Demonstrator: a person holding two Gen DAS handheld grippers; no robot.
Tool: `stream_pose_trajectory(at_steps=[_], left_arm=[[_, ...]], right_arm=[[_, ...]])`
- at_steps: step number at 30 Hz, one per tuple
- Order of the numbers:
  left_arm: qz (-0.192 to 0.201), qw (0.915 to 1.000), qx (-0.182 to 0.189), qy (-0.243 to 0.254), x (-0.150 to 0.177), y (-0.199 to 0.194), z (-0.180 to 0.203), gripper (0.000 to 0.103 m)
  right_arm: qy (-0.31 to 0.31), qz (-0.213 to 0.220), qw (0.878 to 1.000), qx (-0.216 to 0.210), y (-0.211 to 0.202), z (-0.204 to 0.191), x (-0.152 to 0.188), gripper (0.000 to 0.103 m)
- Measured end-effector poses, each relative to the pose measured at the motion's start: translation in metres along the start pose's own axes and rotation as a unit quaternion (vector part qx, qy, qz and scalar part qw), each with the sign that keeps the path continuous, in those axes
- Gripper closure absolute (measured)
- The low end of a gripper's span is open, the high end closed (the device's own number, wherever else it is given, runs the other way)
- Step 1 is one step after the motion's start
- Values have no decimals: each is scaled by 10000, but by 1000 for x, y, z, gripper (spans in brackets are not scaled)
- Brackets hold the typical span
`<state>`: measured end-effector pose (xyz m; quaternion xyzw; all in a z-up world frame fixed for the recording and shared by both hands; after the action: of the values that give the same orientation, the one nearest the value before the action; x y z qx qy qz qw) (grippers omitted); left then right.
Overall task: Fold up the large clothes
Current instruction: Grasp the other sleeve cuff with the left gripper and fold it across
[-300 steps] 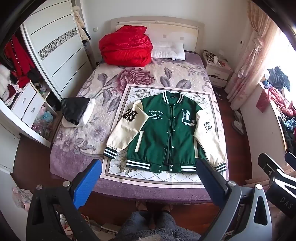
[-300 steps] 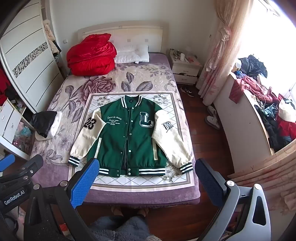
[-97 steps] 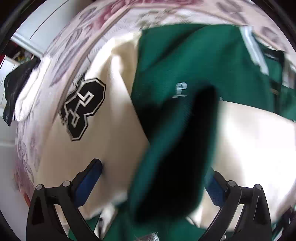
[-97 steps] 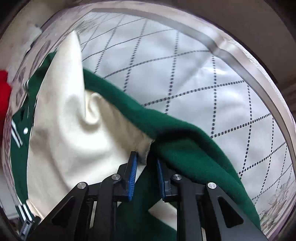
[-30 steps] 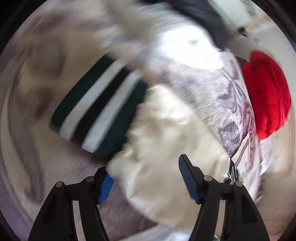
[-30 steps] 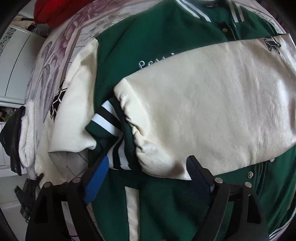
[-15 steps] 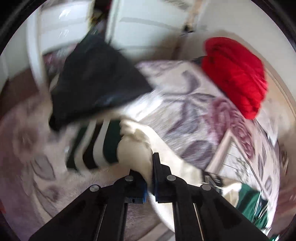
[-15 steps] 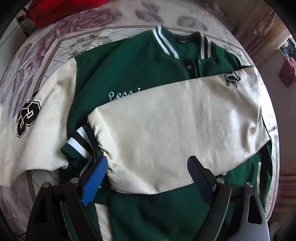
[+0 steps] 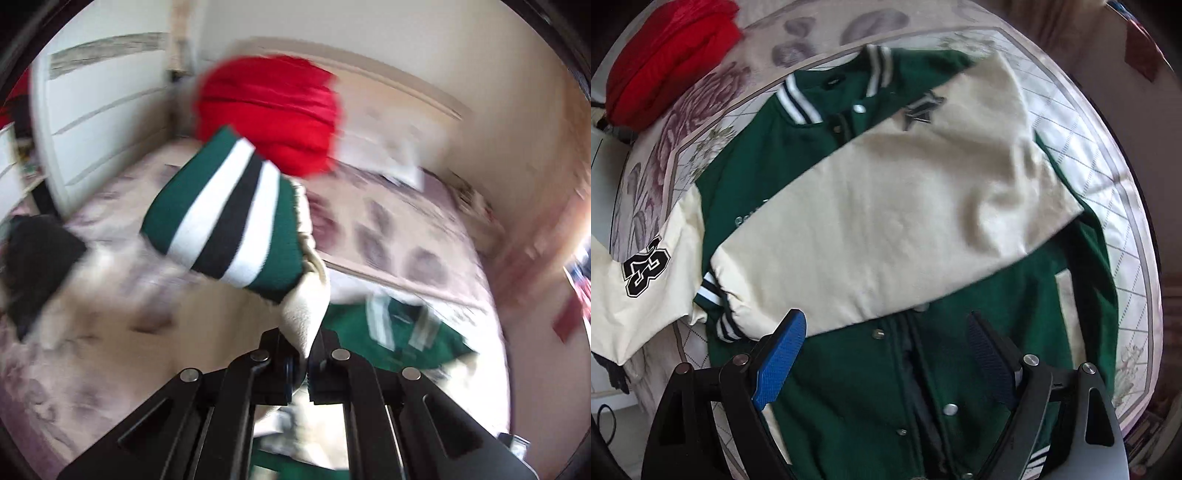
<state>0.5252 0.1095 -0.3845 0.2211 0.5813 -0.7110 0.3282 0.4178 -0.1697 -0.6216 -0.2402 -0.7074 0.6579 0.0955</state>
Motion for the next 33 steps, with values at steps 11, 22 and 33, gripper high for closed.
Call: stream_pose_trajectory(at_steps=[11,22,33], left_arm=[[-1860,9719,1052,987,180,115,265,100],[-2451,9578,1137,985,208,137,282,10],[-1292,9800,-1398,573,136,112,102,10]], right_arm=[[705,-60,9973,193,22,176,-43,13],[1543,-375,9741,-1608,41,228,-78,13],[514,-513,9870,-1437,91,118,-134,13]])
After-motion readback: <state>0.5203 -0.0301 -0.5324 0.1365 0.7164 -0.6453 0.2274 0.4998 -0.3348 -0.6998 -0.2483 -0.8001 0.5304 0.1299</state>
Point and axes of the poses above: each gripper's, at about its wrist camera, not at the fingertips, and y roughly the way its jaws point, z to its right, x to its underside, the point moved 7 cm from there along y, roughly the way its jaws point, and after that the axes turned 4 degrees about z, right-handed, at the moved point
